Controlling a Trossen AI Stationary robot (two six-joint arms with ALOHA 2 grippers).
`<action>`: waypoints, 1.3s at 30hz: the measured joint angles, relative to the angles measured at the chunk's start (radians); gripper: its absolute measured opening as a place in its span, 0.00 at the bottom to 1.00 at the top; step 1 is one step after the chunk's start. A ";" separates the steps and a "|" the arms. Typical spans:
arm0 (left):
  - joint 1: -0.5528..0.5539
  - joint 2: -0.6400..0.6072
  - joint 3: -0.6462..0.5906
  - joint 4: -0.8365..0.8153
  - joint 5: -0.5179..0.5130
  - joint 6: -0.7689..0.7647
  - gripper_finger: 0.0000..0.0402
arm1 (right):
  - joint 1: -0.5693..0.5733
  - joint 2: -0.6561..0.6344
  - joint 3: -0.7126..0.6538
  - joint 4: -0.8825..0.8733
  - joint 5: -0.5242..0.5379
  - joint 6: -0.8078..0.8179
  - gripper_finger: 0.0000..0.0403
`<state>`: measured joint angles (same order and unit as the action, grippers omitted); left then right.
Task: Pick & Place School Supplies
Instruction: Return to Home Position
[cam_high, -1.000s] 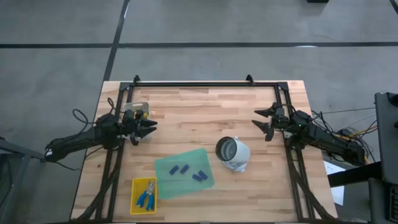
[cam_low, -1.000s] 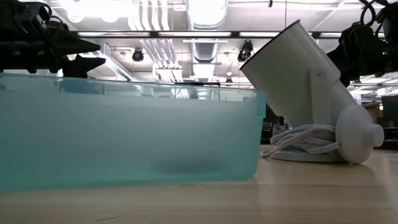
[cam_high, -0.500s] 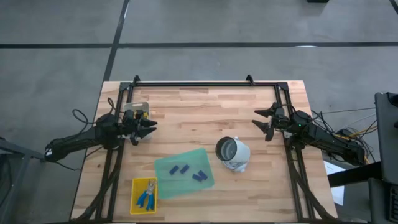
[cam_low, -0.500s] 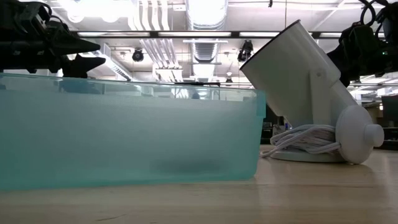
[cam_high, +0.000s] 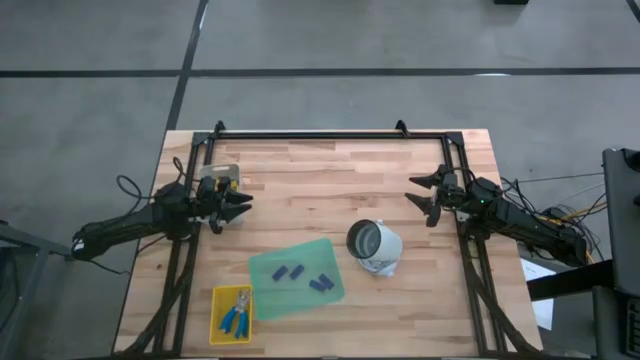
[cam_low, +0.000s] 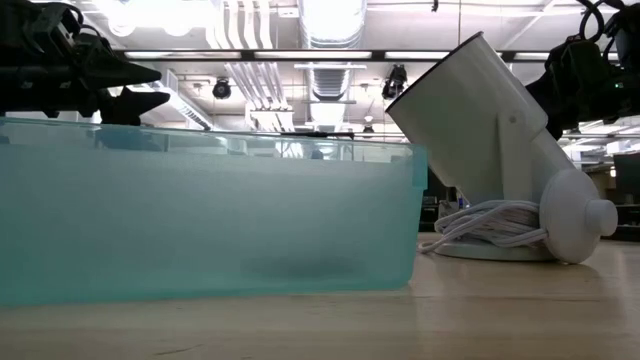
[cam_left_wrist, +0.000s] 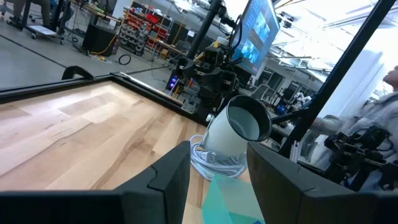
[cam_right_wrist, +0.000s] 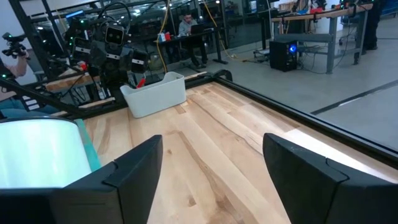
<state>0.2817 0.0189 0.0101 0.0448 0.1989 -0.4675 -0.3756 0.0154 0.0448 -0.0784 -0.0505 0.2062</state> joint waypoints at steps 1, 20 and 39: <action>0.000 0.000 0.000 0.000 0.000 0.000 0.41 | 0.000 0.000 0.000 0.000 0.000 0.000 0.67; 0.000 0.000 0.000 0.001 -0.001 0.000 0.41 | 0.000 0.000 0.000 0.000 0.000 0.000 0.67; 0.000 0.000 0.001 0.002 -0.002 0.000 0.41 | 0.000 0.000 0.000 0.000 0.000 0.000 0.67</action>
